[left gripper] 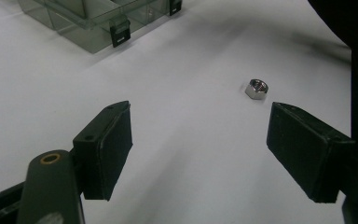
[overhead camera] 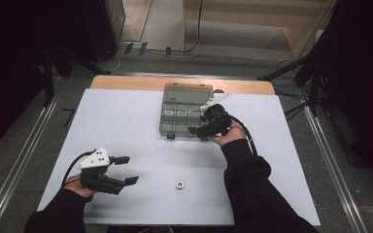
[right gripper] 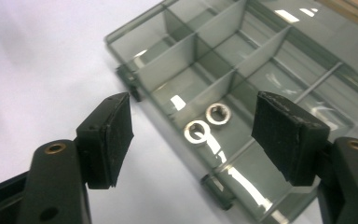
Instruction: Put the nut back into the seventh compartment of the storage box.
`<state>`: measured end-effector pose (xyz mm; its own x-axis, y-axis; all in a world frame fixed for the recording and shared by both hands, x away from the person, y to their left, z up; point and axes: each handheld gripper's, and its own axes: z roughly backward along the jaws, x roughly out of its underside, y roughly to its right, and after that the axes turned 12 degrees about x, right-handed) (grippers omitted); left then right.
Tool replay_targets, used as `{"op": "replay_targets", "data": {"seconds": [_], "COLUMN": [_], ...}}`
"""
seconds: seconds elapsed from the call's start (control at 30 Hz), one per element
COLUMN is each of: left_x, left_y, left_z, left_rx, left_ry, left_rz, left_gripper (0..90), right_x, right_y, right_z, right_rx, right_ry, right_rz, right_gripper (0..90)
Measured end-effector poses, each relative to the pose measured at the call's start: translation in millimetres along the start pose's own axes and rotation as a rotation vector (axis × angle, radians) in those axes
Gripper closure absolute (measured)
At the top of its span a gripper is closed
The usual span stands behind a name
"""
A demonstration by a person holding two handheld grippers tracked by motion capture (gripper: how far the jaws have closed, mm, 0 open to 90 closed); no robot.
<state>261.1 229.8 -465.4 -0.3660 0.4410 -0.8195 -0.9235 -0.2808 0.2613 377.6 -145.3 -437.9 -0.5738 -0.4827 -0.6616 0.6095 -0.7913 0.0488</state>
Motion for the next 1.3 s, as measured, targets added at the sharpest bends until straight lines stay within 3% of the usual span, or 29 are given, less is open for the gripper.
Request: {"op": "replay_targets", "data": {"seconds": [0.53, 0.9, 1.3], "left_x": [0.1, -0.4, -0.8], "left_y": [-2.1, -1.9, -1.7], "left_z": [-0.9, 0.5, 1.8], "left_rx": [-0.001, -0.002, -0.004], "left_ry": [-0.008, 0.001, 0.001], "left_rz": [0.001, -0.001, -0.004], "left_gripper": [22.7, 22.7, 22.7], "right_x": [27.3, 37.0, 41.4], "right_y": [-17.9, -36.3, -50.7], "right_z": [12.8, 13.8, 13.5], "right_rx": [-0.080, -0.170, -0.184], "right_ry": [0.074, 0.072, 0.055], "right_rz": [0.036, 0.044, 0.085], "right_gripper": [27.7, 23.6, 23.6]}}
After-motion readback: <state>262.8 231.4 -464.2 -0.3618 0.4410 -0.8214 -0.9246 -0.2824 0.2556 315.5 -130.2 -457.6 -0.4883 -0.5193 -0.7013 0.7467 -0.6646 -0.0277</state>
